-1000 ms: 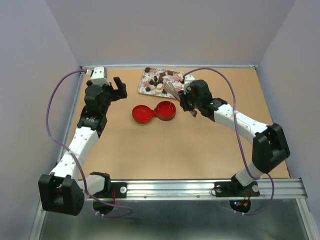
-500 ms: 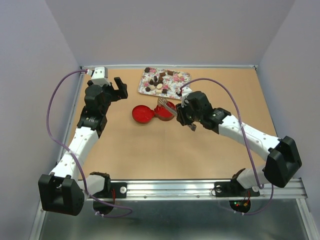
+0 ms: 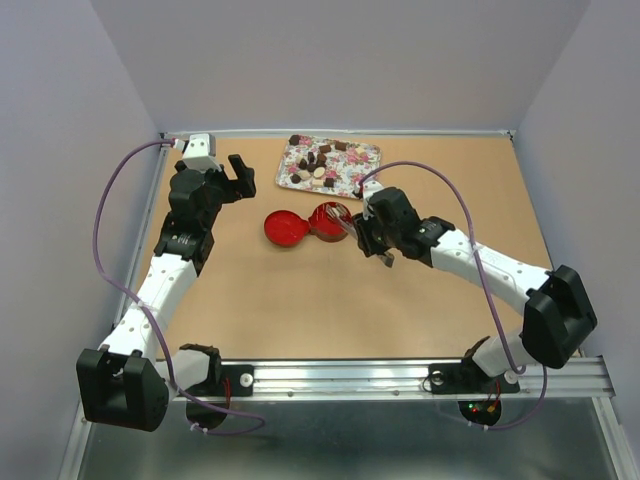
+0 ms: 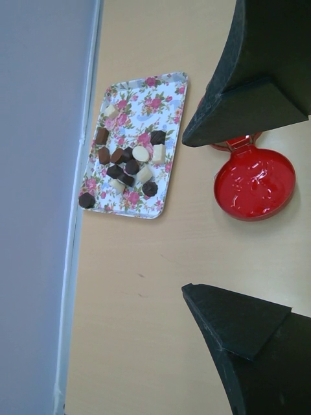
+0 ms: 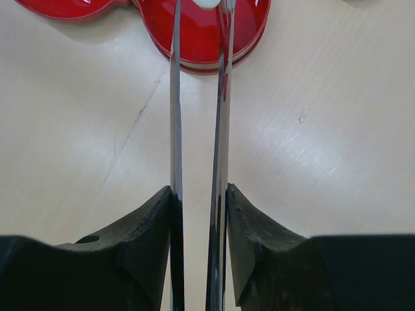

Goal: Pack the chocolate

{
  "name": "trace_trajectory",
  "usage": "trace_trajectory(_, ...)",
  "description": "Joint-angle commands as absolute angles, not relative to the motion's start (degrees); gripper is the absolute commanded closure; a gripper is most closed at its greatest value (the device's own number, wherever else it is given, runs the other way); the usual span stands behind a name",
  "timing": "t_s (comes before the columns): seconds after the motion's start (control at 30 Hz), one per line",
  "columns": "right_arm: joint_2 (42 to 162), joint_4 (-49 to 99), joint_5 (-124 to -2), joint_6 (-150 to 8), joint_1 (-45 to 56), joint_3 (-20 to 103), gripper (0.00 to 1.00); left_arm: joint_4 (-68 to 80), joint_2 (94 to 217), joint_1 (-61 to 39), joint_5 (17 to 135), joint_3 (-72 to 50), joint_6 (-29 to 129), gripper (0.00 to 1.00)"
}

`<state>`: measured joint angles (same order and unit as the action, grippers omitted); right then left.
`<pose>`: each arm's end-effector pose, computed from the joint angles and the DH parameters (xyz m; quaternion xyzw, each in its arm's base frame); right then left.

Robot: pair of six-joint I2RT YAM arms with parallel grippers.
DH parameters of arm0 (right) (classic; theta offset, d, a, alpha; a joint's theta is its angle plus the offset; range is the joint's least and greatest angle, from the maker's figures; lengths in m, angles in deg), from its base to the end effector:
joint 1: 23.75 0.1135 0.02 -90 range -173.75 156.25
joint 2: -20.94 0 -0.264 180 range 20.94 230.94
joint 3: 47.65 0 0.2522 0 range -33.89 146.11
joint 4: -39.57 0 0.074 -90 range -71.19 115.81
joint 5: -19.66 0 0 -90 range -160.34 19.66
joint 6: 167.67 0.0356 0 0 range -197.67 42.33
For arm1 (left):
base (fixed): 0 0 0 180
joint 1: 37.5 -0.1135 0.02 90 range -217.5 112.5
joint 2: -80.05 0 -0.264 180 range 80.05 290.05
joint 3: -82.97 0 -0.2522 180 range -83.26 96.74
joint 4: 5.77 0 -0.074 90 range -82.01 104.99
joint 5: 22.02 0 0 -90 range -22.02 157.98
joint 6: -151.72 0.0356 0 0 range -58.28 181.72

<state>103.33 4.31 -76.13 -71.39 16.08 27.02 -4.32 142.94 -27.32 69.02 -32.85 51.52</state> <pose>0.2442 0.1990 0.2667 -0.2450 0.8827 0.1134 0.3847 0.2572 -0.0468 0.3539 0.0063 0.7081 -0.1312 0.6938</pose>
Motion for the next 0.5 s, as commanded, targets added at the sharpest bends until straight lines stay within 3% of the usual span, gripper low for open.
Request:
trace_trajectory(0.0, 104.17, 5.51, -77.29, -71.52, 16.59, 28.86, 0.56, -5.89, 142.10, -26.95, 69.56, -29.39, 51.35, 0.01)
trace_trajectory(0.47, 104.61, 5.59, -78.77, -71.87, 16.59, 31.85, 0.53, -6.33, 143.15, -27.04, 70.27, -28.86, 51.26, 0.01)
